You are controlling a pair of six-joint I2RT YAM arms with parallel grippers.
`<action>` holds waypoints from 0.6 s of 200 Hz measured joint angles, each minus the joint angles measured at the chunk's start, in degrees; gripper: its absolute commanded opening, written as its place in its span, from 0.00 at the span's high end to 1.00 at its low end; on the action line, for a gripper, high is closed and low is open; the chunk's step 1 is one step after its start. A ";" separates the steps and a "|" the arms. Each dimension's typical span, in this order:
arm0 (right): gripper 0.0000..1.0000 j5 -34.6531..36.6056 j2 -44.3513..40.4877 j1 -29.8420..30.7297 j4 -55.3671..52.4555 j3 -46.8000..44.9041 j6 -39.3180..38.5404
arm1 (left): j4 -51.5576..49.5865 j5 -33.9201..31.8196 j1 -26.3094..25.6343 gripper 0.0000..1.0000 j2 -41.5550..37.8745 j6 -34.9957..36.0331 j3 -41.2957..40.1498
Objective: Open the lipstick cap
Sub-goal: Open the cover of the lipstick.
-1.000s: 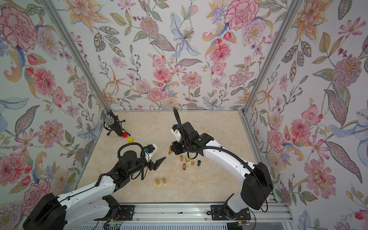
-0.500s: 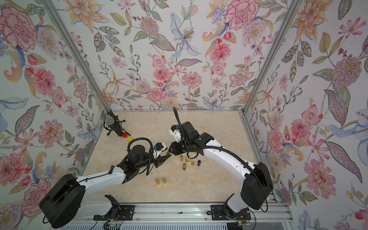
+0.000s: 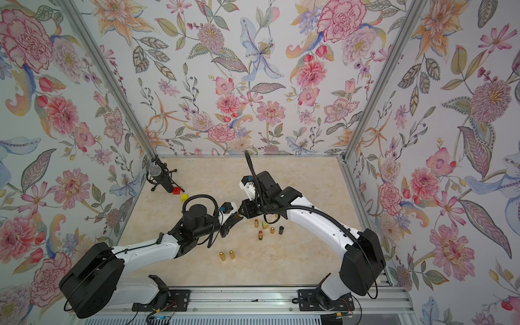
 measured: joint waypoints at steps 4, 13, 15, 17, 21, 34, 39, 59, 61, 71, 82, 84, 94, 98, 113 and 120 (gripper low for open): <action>0.80 0.00 0.00 0.00 0.00 0.02 0.02 | 0.00 -0.02 0.00 0.91 0.00 0.00 0.00; 0.80 0.07 0.00 0.00 -0.02 0.07 0.02 | 0.04 -0.17 0.00 0.93 0.00 0.00 0.00; 0.80 0.07 0.00 0.00 -0.02 0.11 0.02 | 0.07 -0.17 0.00 0.93 0.00 0.00 0.00; 0.80 0.11 0.00 0.00 -0.02 0.15 0.02 | 0.09 -0.17 0.00 0.94 0.00 0.00 0.00; 0.80 0.13 0.00 -0.02 -0.02 0.17 0.02 | 0.15 -0.24 0.00 0.94 0.00 -0.02 0.00; 0.80 0.13 0.00 -0.24 -0.02 0.26 0.07 | 0.31 -0.46 0.00 0.95 -0.02 -0.04 0.00; 0.80 0.11 0.00 -0.31 0.00 0.26 0.15 | 0.37 -0.59 -0.02 0.95 -0.02 -0.04 0.00; 0.80 -0.35 -0.02 -0.68 -0.02 0.26 0.28 | 0.13 -1.25 -0.31 0.97 -0.33 -0.20 -0.02; 0.80 -0.42 -0.02 -0.74 0.00 0.26 0.37 | 0.07 -1.33 -0.33 0.97 -0.44 -0.22 -0.02; 0.80 -0.98 -0.09 -0.98 0.17 0.26 0.50 | -0.33 -1.86 -0.37 0.98 -0.98 -0.20 -0.07; 0.80 -1.84 -0.26 -1.25 0.61 0.28 0.63 | -0.66 -2.43 -0.37 0.99 -1.97 -0.20 -0.31; 0.80 -1.97 -0.26 -1.27 0.63 0.28 0.66 | -0.74 -2.51 -0.37 0.99 -2.16 -0.20 -0.37; 0.80 -2.82 -0.50 -1.42 0.92 0.28 0.87 | -1.22 -2.89 -0.37 0.99 -3.41 -0.20 -0.68; 0.80 -3.17 -0.61 -1.51 0.98 0.31 0.94 | -1.40 -3.02 -0.37 0.99 -3.78 -0.20 -0.79; 0.80 -4.07 -1.27 -1.84 1.14 0.52 1.25 | -2.08 -3.96 -0.57 0.99 -5.49 -0.20 -1.33; 0.80 -4.17 -1.68 -2.21 1.05 0.66 1.29 | -2.54 -4.48 -0.59 0.99 -6.14 -0.22 -1.66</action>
